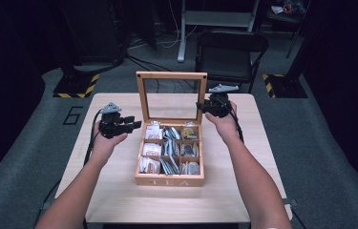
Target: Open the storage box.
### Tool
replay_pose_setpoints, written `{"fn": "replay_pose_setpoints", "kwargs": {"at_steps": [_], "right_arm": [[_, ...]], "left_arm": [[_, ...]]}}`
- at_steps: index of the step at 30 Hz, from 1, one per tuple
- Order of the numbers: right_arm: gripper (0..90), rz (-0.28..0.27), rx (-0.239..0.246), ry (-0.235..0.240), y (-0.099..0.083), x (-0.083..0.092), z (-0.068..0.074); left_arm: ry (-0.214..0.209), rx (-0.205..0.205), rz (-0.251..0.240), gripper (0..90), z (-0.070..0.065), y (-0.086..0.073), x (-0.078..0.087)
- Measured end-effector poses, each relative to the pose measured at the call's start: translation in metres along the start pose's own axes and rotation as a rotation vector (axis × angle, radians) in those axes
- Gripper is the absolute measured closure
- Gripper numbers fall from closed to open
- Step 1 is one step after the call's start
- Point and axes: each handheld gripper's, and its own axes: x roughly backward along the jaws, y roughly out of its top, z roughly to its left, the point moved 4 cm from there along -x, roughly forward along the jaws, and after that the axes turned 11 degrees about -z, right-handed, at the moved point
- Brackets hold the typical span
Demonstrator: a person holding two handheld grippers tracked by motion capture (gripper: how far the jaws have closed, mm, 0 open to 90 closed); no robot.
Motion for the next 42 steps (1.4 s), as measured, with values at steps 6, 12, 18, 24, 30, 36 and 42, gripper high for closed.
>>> {"fn": "replay_pose_setpoints", "kwargs": {"at_steps": [6, 12, 18, 24, 30, 36, 42], "right_arm": [[65.1, 0.001, -0.013, -0.001, 0.0, -0.002, -0.001], [65.1, 0.004, -0.03, -0.013, 0.001, -0.005, -0.003], [65.1, -0.002, -0.045, -0.029, 0.0, -0.01, -0.006], [65.1, 0.0, -0.067, -0.038, 0.0, -0.012, -0.007], [64.6, 0.011, -0.065, -0.055, 0.001, -0.015, -0.007], [64.1, 0.023, -0.083, -0.087, 0.001, -0.018, -0.006], [64.2, 0.028, -0.098, -0.084, 0.002, -0.02, -0.008]], "left_arm": [[0.0, -0.007, 0.012, 54.0, -0.002, -0.011, 0.009], [0.006, 0.001, 0.025, 53.0, -0.003, -0.017, 0.016], [-0.007, -0.004, 0.015, 51.6, -0.008, -0.023, 0.021], [-0.013, -0.001, 0.005, 50.2, -0.012, -0.032, 0.027], [-0.01, -0.017, 0.014, 50.1, -0.017, -0.042, 0.033], [-0.017, -0.014, 0.008, 49.2, -0.025, -0.053, 0.035], [0.003, -0.031, 0.018, 48.5, -0.027, -0.061, 0.038]]}}
